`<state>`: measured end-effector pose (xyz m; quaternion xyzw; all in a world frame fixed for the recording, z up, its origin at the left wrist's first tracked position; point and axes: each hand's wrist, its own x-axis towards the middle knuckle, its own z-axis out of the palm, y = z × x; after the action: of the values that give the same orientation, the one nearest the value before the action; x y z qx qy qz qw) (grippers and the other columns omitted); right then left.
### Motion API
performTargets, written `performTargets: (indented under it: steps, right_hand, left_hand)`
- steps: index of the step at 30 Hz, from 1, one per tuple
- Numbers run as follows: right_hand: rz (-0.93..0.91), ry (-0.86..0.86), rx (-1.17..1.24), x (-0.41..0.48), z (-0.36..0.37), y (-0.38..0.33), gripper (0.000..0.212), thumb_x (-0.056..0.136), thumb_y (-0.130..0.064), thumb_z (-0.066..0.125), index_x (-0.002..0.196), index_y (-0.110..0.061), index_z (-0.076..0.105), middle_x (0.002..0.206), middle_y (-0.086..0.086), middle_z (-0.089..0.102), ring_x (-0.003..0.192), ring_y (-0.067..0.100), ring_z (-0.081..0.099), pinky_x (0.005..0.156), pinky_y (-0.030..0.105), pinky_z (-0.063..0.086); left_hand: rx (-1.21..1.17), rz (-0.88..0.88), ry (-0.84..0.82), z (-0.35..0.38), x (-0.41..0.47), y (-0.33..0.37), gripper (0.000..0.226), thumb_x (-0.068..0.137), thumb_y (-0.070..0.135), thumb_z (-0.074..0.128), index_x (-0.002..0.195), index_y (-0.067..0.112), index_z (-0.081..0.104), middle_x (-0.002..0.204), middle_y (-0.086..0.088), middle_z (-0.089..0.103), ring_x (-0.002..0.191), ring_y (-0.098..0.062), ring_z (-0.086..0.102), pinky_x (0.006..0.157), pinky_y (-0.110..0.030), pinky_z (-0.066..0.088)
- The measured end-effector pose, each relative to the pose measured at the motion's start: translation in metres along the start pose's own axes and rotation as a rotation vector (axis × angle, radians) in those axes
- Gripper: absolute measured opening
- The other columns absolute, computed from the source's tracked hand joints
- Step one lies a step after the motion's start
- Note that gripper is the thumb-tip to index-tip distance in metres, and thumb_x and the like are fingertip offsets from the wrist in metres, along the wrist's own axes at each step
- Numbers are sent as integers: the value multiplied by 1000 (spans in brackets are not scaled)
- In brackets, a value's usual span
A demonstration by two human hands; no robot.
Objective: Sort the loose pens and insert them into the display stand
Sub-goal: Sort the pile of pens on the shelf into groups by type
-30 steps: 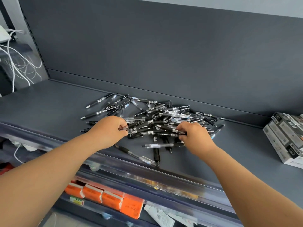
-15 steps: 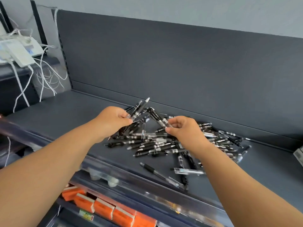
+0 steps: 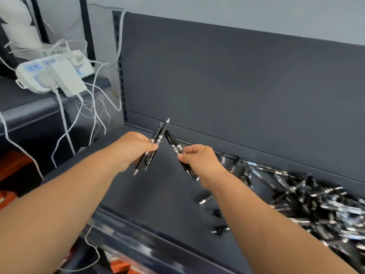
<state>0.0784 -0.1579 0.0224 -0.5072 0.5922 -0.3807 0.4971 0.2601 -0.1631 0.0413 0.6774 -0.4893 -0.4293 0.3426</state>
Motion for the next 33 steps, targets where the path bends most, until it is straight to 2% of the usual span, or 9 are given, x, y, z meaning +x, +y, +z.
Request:
performTargets:
  steps: [4,6,8,12,15,17,21,24,33]
  right_hand:
    - [60,41,-15,36,47,-2,12,83,-13,70,90,-17,61,82,0,62,69,15,55,56,23,43]
    - [70,74,-60,52,65,2,12,83,-14,69,92,-16,62,79,0,62,68,15,55,59,24,45]
    - [44,116,-173,67,77,6,11,84,-15,67,94,-15,64,80,-2,63,70,15,57,63,27,48]
    - [-81,162,-448,81,87,11,26,88,-17,61,114,-16,61,103,-2,66,97,17,61,83,27,47]
    - [-182,169,-643,86,89,15,29,90,-16,59,118,-17,58,113,1,63,109,22,55,84,26,42]
    - [-228,169,-764,88,88,18,24,90,-21,58,114,-19,59,114,2,60,111,25,48,87,32,42]
    - [-225,195,-872,85,84,22,35,92,-31,56,126,-23,54,128,0,55,118,26,42,98,38,37]
    - [-209,187,-883,81,81,21,40,92,-34,56,129,-21,52,131,2,54,120,27,42,100,38,36]
    - [-203,196,-843,50,54,18,54,94,-37,54,142,-16,41,144,1,45,134,23,33,110,37,30]
  left_hand:
    - [24,-35,3,-27,41,-12,8,86,16,69,87,12,62,82,-7,58,68,-18,50,63,-26,40]
    - [62,-35,9,-34,62,-20,15,85,18,69,93,7,63,90,-11,61,76,-22,54,69,-29,42]
    - [99,-28,14,-36,80,-26,14,84,18,70,87,7,62,93,-14,62,82,-25,54,75,-31,42]
    - [236,36,35,-32,110,-38,19,82,18,70,90,0,69,83,-15,66,75,-26,57,71,-32,44]
    - [360,135,64,-29,119,-45,13,83,24,68,88,12,67,85,-6,70,80,-23,64,73,-33,48]
    - [460,216,77,-29,120,-47,12,87,29,64,96,20,63,95,1,67,95,-23,61,82,-35,48]
    - [756,285,72,-29,123,-54,49,93,49,49,135,23,48,135,-5,48,126,-30,36,101,-41,32]
    - [823,297,59,-28,123,-57,55,94,52,43,141,23,41,142,-6,43,130,-31,33,103,-43,30]
    - [863,314,61,-20,111,-53,73,93,54,45,150,17,20,150,-10,32,135,-33,32,105,-47,32]
